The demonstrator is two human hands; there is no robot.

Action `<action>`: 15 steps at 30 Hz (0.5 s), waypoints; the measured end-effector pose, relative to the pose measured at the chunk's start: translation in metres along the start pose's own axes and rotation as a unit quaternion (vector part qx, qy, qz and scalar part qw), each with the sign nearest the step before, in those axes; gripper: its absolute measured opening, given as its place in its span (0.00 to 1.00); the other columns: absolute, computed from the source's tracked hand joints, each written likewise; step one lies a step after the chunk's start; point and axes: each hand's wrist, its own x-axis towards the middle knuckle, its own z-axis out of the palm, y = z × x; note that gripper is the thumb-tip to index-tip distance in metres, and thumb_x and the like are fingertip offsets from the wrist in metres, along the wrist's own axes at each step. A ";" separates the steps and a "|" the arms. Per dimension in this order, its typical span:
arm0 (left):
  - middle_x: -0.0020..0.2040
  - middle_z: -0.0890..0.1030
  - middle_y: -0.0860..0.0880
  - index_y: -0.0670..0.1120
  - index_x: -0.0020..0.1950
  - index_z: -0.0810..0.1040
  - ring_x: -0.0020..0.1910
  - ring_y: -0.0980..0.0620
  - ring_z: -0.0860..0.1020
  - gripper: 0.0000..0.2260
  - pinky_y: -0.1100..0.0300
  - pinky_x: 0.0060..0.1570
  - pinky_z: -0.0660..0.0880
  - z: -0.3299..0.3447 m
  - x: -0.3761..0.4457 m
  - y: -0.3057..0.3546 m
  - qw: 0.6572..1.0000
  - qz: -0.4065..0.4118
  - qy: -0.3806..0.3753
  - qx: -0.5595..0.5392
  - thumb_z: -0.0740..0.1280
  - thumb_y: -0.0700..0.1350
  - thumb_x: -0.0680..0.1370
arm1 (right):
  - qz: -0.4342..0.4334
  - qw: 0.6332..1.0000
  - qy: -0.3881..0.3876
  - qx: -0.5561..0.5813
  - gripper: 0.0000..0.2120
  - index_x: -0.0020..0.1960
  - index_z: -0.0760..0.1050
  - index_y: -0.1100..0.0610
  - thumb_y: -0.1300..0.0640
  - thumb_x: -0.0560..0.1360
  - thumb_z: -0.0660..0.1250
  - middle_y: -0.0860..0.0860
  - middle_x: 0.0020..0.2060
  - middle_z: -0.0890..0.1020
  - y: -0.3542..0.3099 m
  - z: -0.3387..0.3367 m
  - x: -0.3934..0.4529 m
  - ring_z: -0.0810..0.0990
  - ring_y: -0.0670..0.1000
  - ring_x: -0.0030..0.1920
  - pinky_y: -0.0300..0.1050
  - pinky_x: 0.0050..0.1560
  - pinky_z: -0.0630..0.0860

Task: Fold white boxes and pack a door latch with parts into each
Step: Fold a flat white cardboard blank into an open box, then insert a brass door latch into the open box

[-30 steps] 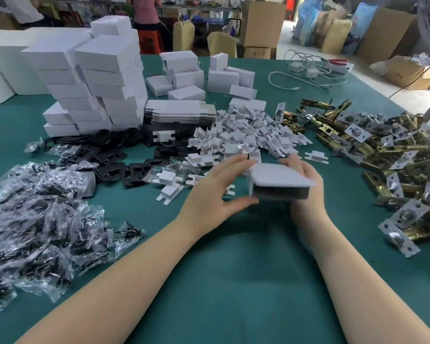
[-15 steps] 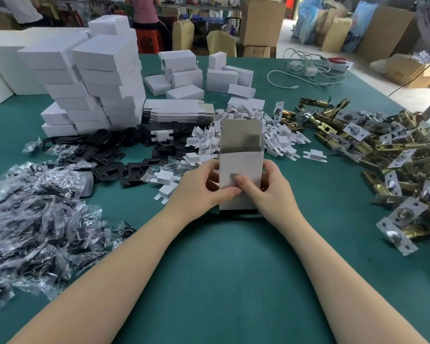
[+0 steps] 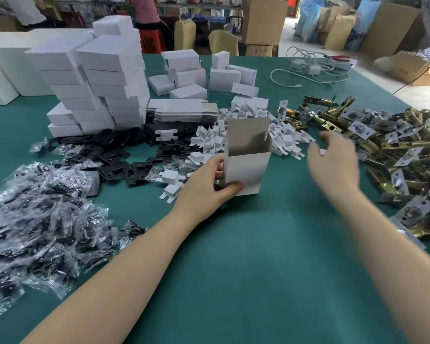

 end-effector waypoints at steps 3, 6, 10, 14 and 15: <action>0.51 0.80 0.62 0.67 0.62 0.68 0.49 0.63 0.80 0.19 0.64 0.46 0.77 0.000 0.000 0.003 0.999 0.000 0.006 -0.034 0.68 0.60 0.72 | 0.061 0.934 -0.098 -0.339 0.11 0.56 0.73 0.63 0.56 0.77 0.62 0.62 0.52 0.76 0.027 -0.034 0.037 0.75 0.63 0.56 0.61 0.61 0.72; 0.49 0.80 0.63 0.65 0.61 0.70 0.48 0.62 0.80 0.16 0.62 0.46 0.77 -0.001 0.001 0.000 0.999 -0.004 0.011 -0.030 0.67 0.59 0.74 | 0.091 0.881 -0.187 -0.424 0.07 0.44 0.75 0.62 0.60 0.76 0.61 0.57 0.42 0.79 0.043 -0.056 0.052 0.78 0.58 0.47 0.57 0.58 0.74; 0.48 0.80 0.66 0.68 0.56 0.71 0.48 0.62 0.80 0.12 0.63 0.48 0.77 -0.001 0.001 0.000 1.000 0.001 0.011 -0.021 0.66 0.60 0.74 | 0.078 0.875 -0.179 -0.443 0.05 0.41 0.74 0.60 0.62 0.74 0.62 0.55 0.40 0.79 0.056 -0.059 0.054 0.78 0.57 0.43 0.51 0.50 0.76; 0.49 0.80 0.67 0.73 0.53 0.70 0.49 0.62 0.80 0.10 0.64 0.48 0.77 -0.002 0.000 0.000 1.000 0.014 0.009 -0.017 0.65 0.61 0.74 | 0.076 0.898 -0.164 -0.401 0.03 0.42 0.72 0.60 0.62 0.75 0.64 0.56 0.39 0.78 0.061 -0.054 0.050 0.78 0.58 0.41 0.50 0.44 0.77; 0.49 0.80 0.68 0.73 0.53 0.70 0.49 0.63 0.80 0.11 0.65 0.48 0.77 -0.002 0.000 0.000 1.000 0.014 0.009 -0.016 0.66 0.61 0.74 | 0.071 0.902 -0.177 -0.387 0.04 0.43 0.72 0.61 0.60 0.75 0.65 0.56 0.39 0.78 0.059 -0.053 0.051 0.78 0.57 0.41 0.51 0.45 0.78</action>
